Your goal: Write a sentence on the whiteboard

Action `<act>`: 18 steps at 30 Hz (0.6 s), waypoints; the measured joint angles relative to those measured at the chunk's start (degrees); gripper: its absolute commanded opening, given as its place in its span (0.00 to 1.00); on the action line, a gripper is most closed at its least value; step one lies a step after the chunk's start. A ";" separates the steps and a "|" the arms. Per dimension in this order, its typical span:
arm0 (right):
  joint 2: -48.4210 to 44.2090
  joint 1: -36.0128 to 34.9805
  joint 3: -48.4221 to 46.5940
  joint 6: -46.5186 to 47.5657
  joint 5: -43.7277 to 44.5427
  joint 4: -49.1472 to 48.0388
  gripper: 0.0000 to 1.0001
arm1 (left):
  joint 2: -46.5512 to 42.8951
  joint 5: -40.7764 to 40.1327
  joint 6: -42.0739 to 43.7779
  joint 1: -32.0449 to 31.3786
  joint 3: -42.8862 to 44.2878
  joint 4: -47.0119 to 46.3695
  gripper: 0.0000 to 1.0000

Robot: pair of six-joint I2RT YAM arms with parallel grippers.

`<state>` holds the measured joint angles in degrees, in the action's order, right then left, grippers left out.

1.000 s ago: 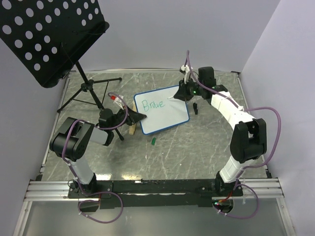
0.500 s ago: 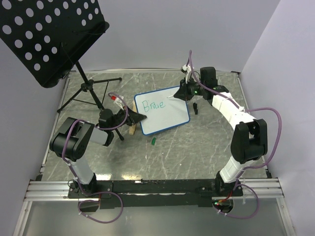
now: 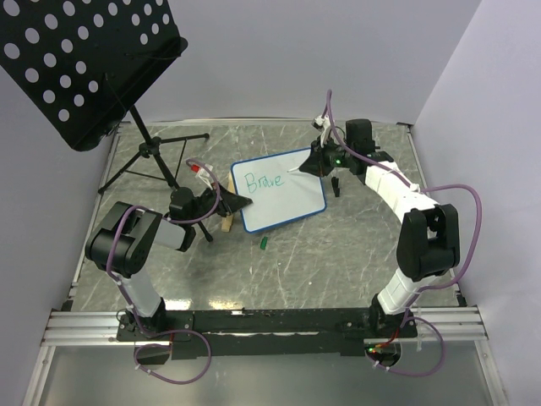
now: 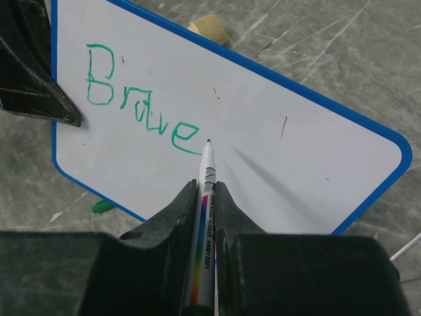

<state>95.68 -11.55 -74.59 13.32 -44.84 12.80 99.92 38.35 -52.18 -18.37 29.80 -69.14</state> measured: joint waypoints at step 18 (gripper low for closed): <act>0.00 0.24 1.22 0.09 -0.68 -1.11 0.00 | 0.00 0.00 0.24 0.00 -0.50 -0.33 0.01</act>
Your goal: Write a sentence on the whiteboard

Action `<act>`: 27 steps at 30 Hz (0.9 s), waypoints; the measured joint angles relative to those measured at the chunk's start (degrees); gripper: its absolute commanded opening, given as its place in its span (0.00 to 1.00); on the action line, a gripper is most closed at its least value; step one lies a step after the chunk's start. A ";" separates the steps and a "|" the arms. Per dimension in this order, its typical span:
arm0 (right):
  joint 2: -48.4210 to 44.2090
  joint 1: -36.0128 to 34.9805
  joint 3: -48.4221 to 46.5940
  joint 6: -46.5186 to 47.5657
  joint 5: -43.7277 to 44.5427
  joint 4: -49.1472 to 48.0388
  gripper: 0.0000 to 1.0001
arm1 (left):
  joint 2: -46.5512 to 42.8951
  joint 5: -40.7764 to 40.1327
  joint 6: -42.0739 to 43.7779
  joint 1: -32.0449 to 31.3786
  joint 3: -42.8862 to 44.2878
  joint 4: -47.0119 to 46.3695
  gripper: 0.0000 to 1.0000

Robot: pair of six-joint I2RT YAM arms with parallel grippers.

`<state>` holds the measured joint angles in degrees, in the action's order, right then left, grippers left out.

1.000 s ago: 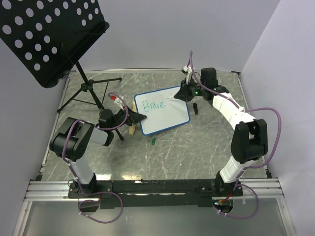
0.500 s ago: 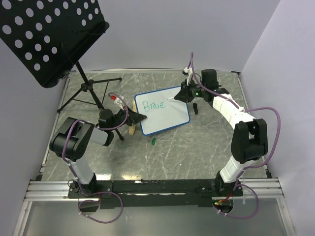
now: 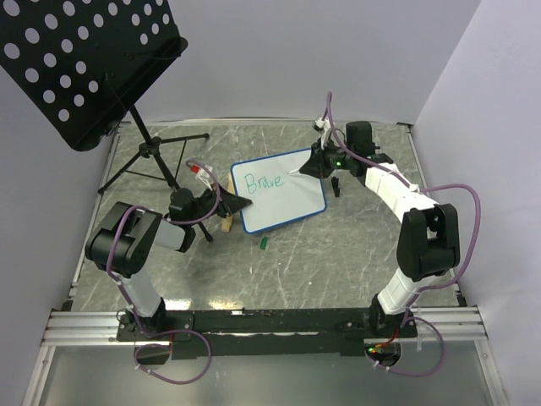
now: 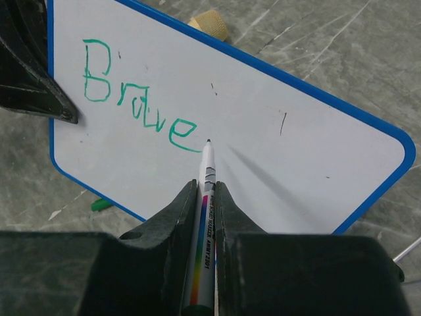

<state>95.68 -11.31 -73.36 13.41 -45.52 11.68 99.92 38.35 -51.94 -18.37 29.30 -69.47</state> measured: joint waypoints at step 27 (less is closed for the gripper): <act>-0.76 0.98 2.38 4.13 1.84 -2.45 0.00 | -0.02 0.02 0.00 0.00 -0.04 -0.11 0.01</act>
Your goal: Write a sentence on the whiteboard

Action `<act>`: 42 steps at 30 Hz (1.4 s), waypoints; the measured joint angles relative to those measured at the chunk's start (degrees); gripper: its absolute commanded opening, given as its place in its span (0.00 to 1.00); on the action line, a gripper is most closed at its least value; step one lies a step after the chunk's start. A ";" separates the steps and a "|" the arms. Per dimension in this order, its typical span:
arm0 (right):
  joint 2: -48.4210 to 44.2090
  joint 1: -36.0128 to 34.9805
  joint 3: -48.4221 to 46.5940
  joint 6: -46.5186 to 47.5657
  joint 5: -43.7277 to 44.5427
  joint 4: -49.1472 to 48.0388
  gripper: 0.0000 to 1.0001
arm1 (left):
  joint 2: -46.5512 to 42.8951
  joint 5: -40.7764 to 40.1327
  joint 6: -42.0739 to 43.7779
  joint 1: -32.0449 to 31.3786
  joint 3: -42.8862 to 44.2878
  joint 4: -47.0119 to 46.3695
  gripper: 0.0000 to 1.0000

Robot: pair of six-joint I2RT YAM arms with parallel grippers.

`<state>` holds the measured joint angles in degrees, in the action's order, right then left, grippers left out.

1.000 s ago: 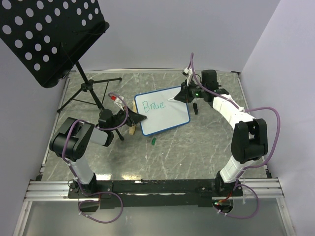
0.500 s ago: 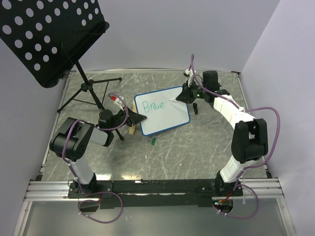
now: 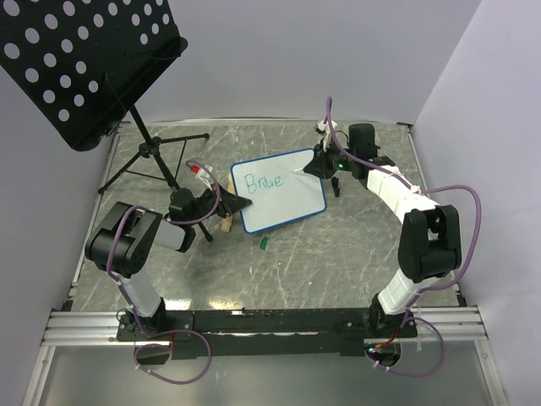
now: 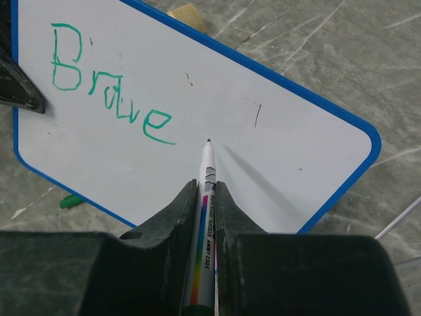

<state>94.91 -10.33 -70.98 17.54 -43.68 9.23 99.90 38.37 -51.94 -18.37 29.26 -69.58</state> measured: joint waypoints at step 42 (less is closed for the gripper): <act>2.75 -0.20 -1.33 0.55 1.05 -0.72 0.00 | 0.00 0.11 0.11 -0.22 0.02 0.02 0.01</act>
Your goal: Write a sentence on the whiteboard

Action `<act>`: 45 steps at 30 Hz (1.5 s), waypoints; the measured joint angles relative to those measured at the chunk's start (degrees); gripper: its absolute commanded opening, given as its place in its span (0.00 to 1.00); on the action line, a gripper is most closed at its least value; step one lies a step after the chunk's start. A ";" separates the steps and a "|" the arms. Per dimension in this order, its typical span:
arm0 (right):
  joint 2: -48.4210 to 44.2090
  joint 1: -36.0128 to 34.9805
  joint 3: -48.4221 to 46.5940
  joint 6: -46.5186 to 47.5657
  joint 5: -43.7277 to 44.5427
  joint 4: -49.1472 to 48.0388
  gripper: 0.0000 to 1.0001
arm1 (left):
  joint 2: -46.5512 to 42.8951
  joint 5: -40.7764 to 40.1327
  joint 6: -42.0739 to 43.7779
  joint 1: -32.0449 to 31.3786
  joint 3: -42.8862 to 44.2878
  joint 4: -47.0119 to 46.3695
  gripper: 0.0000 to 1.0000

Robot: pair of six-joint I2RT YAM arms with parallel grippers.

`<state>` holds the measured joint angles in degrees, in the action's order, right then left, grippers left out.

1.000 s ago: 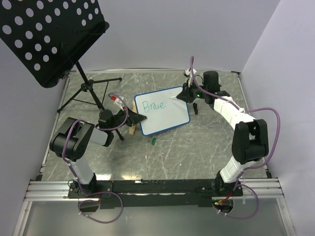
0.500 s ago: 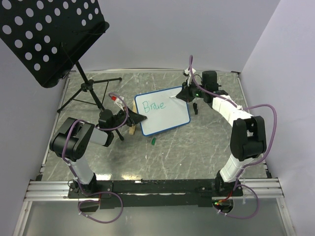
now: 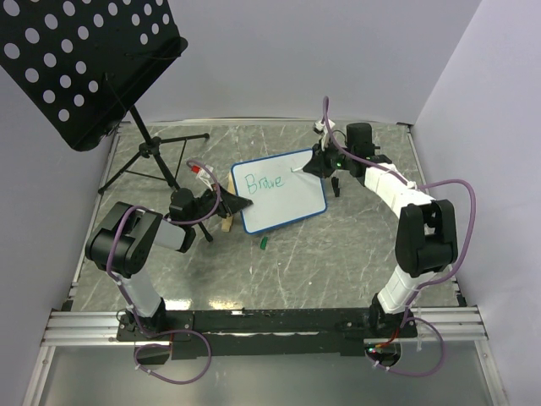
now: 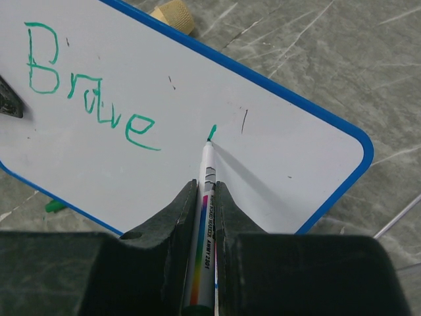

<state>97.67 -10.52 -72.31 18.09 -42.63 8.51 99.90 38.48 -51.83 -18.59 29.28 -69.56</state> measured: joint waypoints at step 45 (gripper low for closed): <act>-0.22 -0.22 -0.57 0.17 -0.50 2.71 0.00 | 0.02 -0.35 -0.11 0.00 0.00 -0.04 0.01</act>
<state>97.45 -10.74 -72.88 18.26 -43.13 11.22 99.92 38.13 -51.94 -18.59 29.28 -69.60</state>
